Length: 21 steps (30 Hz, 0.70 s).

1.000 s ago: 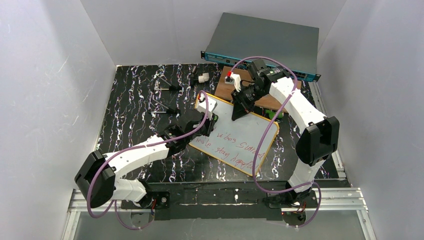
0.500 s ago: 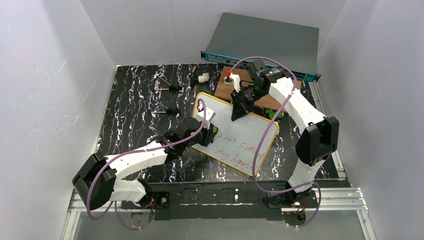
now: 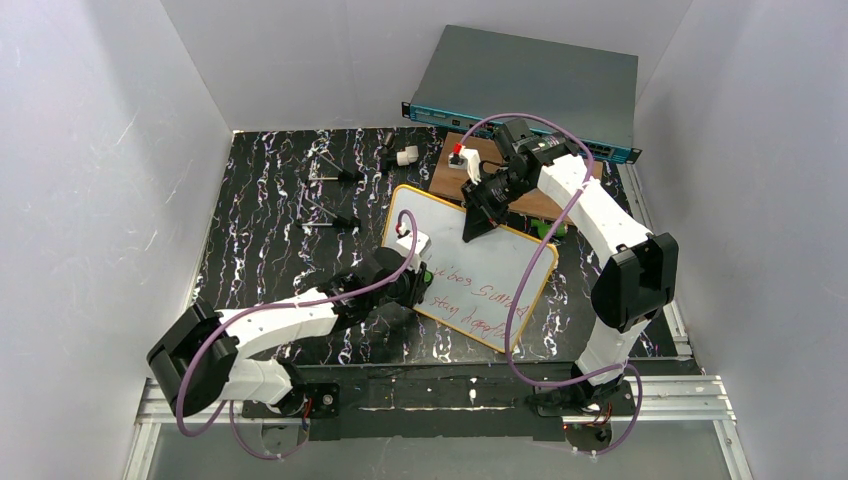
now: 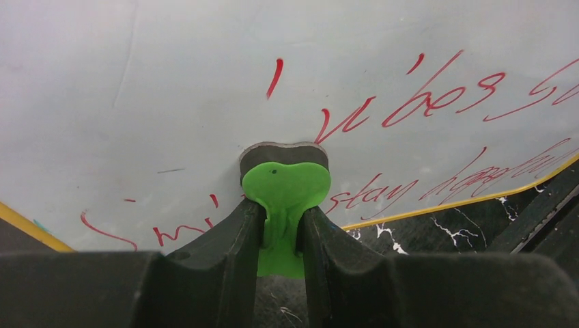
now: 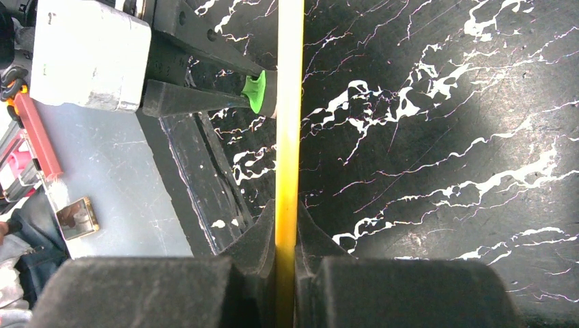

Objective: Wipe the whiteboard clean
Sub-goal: Erase the whiteboard at the center of the board.

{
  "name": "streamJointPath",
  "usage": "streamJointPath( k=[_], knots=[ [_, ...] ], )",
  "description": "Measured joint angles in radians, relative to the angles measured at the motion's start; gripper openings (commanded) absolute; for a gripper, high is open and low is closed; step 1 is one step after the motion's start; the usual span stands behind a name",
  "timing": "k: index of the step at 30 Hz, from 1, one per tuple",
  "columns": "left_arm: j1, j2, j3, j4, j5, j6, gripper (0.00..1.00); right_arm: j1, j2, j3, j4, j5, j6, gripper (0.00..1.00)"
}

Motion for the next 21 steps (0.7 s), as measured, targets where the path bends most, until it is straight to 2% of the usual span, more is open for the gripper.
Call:
streamJointPath(
  k=[7,15,21],
  knots=[
    [-0.008,0.005,0.009,-0.061,-0.059,-0.014,0.0,0.0,0.0,0.0,0.0,0.0,0.0,0.01],
    [-0.016,0.141,0.285,-0.34,-0.164,0.0,0.0,-0.013,-0.001,0.0,0.022,0.012,0.023,0.01],
    [-0.014,0.145,0.4,-0.358,-0.201,0.037,0.0,-0.013,-0.002,0.0,0.023,0.014,0.024,0.01]
  ],
)
